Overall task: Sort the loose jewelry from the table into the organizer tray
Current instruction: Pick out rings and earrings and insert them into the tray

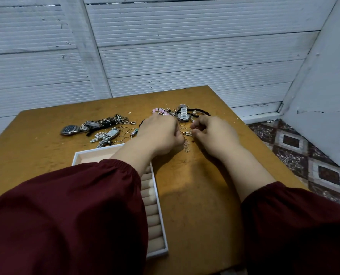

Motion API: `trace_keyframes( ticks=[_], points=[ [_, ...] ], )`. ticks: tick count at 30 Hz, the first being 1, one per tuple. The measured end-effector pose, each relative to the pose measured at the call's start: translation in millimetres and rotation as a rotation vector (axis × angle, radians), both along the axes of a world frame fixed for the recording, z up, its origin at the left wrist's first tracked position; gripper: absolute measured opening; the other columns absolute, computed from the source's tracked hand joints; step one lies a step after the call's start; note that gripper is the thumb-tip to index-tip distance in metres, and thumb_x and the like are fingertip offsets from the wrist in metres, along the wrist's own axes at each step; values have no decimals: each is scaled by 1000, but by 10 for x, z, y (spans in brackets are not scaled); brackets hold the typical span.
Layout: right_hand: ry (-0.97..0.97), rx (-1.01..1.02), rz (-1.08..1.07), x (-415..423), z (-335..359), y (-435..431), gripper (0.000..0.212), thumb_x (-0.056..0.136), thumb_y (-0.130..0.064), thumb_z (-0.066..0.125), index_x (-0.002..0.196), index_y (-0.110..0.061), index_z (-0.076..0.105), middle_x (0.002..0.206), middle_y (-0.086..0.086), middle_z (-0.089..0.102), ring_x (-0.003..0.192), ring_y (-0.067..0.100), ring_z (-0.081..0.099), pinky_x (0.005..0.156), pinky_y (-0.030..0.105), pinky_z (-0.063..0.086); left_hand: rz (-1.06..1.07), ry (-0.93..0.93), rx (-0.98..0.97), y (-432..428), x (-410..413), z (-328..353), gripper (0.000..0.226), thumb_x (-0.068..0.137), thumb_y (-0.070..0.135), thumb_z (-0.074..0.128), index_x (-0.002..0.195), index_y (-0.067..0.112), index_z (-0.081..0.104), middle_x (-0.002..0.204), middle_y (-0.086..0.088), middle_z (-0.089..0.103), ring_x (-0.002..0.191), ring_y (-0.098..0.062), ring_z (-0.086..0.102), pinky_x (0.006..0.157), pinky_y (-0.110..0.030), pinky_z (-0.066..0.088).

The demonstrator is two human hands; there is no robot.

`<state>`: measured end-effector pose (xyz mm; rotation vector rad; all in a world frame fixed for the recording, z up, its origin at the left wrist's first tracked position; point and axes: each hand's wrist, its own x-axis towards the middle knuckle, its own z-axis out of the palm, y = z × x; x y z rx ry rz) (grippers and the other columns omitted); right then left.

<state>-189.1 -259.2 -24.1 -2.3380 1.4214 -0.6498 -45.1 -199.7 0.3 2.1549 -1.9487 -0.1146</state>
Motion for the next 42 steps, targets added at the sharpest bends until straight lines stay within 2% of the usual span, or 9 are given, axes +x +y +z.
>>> trace_keyframes(
  ticks=[6,11,15,19,23,26,29,34,42],
  points=[
    [104,-34,23,136,4,-35,13,90,-33,60,100,-34,68,105,-4,59,100,20,59,68,26,34,16,34,-75,-7,151,47,17,81,31,59,67,25,52,84,0,64,91,-26,50,90,-40,43],
    [171,-74,25,202,6,-42,14,90,-34,61,101,-36,69,106,-3,51,109,23,55,71,28,35,19,148,-96,40,212,105,13,83,22,59,71,21,54,80,-1,62,84,-26,56,73,-35,45],
    [169,-88,14,227,-7,-44,12,88,-35,63,98,-35,69,108,-3,52,109,23,55,72,29,37,9,215,-92,68,236,109,6,85,18,56,80,18,55,83,-2,60,82,-25,56,72,-36,46],
    [186,-121,13,238,-12,-42,11,88,-37,63,97,-34,69,97,-6,43,108,23,55,70,28,35,38,250,-99,75,244,100,11,83,18,60,75,20,52,79,0,58,80,-25,55,71,-35,45],
    [192,-153,22,242,-16,-21,13,90,-37,59,97,-32,68,105,-3,51,109,23,53,70,29,34,73,263,-110,87,239,116,15,81,18,63,71,21,51,73,4,57,76,-22,55,67,-31,43],
    [176,-166,27,246,-23,-14,13,91,-37,57,98,-31,67,107,-2,53,108,24,54,70,29,36,77,262,-116,94,241,119,6,81,17,63,77,15,60,78,0,62,80,-23,59,70,-32,47],
    [132,-152,17,238,-19,-20,13,92,-34,57,99,-31,67,107,-1,54,105,24,55,70,29,35,71,255,-121,95,258,117,8,85,17,61,83,10,65,85,-5,66,83,-25,60,74,-35,50],
    [-3,-111,-3,199,14,-11,12,93,-31,55,98,-28,65,97,-5,50,97,22,55,69,28,32,68,279,-124,115,280,153,9,88,19,63,82,14,66,78,1,60,79,-20,56,69,-26,38],
    [-472,-1,71,126,155,111,6,95,-22,54,94,-20,61,89,-8,62,81,8,58,72,26,45,28,307,-176,266,278,292,6,88,20,63,83,20,61,81,3,61,80,-17,55,68,-26,39]
  ],
)
